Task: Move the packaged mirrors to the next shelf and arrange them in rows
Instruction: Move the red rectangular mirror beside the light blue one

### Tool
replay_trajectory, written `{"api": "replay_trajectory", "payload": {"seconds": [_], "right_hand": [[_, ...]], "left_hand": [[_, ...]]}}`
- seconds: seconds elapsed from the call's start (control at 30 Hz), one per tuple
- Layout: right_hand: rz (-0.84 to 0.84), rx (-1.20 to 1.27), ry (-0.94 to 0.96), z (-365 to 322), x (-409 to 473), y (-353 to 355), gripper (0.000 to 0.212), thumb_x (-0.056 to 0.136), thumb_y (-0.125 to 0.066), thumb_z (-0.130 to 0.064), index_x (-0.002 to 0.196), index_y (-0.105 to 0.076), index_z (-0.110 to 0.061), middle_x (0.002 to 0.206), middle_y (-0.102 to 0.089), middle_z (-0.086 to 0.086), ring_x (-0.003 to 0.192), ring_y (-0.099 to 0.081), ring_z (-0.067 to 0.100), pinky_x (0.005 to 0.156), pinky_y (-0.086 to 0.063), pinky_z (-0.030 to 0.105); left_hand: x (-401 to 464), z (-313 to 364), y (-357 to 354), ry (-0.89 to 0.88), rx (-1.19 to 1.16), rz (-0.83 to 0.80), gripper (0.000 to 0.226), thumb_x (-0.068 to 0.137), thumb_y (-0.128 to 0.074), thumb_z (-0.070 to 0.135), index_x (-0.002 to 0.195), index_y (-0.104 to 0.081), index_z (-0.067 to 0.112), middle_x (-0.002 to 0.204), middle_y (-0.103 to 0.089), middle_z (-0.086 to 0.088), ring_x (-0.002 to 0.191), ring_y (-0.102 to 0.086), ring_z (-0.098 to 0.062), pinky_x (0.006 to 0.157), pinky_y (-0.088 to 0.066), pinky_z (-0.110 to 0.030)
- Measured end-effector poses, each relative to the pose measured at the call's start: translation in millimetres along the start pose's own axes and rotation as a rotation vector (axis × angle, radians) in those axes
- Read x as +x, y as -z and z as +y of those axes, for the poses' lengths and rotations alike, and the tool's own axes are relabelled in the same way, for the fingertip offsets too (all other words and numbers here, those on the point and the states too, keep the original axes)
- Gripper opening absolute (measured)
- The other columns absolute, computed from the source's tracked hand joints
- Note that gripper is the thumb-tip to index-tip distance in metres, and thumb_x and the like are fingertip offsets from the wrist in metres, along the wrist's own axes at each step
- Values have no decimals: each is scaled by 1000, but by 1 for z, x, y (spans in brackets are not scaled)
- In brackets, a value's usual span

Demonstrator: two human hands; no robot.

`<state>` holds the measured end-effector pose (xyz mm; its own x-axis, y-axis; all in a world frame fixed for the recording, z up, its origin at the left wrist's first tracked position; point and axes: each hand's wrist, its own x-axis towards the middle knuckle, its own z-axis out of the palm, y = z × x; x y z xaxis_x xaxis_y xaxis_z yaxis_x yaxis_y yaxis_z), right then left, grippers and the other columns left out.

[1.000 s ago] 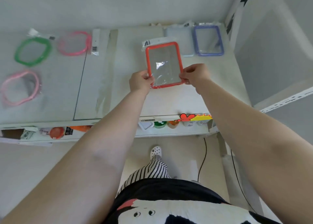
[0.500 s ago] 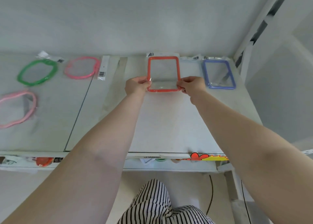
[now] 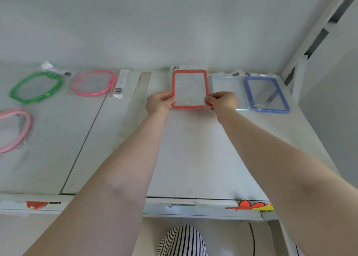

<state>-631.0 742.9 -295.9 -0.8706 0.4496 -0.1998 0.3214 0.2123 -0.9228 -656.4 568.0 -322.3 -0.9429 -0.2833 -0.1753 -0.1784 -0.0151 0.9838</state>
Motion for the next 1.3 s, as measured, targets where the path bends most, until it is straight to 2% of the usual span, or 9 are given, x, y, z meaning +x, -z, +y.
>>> {"api": "replay_trajectory", "payload": {"seconds": [0.2, 0.33, 0.43, 0.6, 0.67, 0.77, 0.9, 1.07, 1.3], "right_hand": [[79, -93, 23, -4, 6, -8, 7, 79, -73, -15, 72, -72, -17, 77, -75, 4, 76, -71, 20, 77, -58, 33], [97, -142, 9, -2, 9, -7, 10, 80, -71, -16, 70, -72, -18, 76, -74, 1, 76, -70, 21, 74, -57, 33], [102, -196, 1, 1, 10, -8, 6, 80, -70, -19, 75, -73, -18, 76, -74, -1, 78, -69, 21, 74, -55, 34], [122, -315, 10, 7, 9, -6, 7, 82, -68, -20, 76, -67, -22, 82, -73, 0, 80, -65, 22, 68, -48, 28], [142, -325, 16, 11, 11, -6, 3, 82, -69, -22, 82, -66, -22, 82, -71, -2, 88, -65, 21, 69, -46, 28], [199, -388, 54, 18, 16, -7, 26, 82, -71, -29, 106, -63, -22, 106, -66, 1, 114, -51, 23, 76, -46, 33], [224, -498, 91, 26, 16, -5, 51, 81, -71, -40, 126, -57, -20, 127, -53, 6, 123, -41, 28, 96, -45, 43], [177, -477, 110, 34, 17, -1, 50, 80, -70, -46, 120, -63, -18, 125, -53, 9, 120, -41, 31, 98, -44, 41], [161, -381, 122, 40, 21, 1, 49, 78, -72, -48, 121, -65, -25, 123, -54, 4, 122, -41, 26, 97, -47, 40]], "left_hand": [[9, -6, -4, 7, 40, 13, 29, 77, -73, 1, 106, -70, 2, 95, -72, -13, 54, -60, -3, 55, -48, -5], [13, -6, -11, -7, 72, 15, 30, 75, -74, 2, 105, -71, 1, 99, -73, -15, 60, -63, -10, 66, -51, -12], [15, -7, -13, -26, 79, 19, 30, 76, -73, 0, 106, -69, -1, 100, -73, -18, 41, -57, 7, 51, -43, 1], [9, -8, -15, -35, 184, 5, 31, 78, -71, 0, 109, -66, -2, 107, -71, -16, 56, -60, -1, 47, -39, 4], [7, -8, -15, -58, 242, 10, 31, 78, -72, 2, 109, -67, 0, 108, -71, -15, 74, -62, -12, 49, -40, 3], [6, -8, -15, -108, 330, -2, 34, 80, -72, 11, 112, -66, 3, 110, -71, -13, 91, -67, -19, 61, -41, -2], [1, -4, -10, -138, 404, -129, 59, 75, -79, 21, 127, -58, 5, 116, -66, -8, 104, -64, -20, 86, -44, -18], [-4, -1, -6, -206, 439, -286, 58, 69, -81, 6, 123, -61, 7, 97, -57, 0, 86, -55, -14, 58, -40, 3], [-6, -6, -13, -260, 442, -200, 60, 67, -83, 8, 123, -62, 6, 94, -56, 0, 86, -55, -13, 59, -38, 4]]}}
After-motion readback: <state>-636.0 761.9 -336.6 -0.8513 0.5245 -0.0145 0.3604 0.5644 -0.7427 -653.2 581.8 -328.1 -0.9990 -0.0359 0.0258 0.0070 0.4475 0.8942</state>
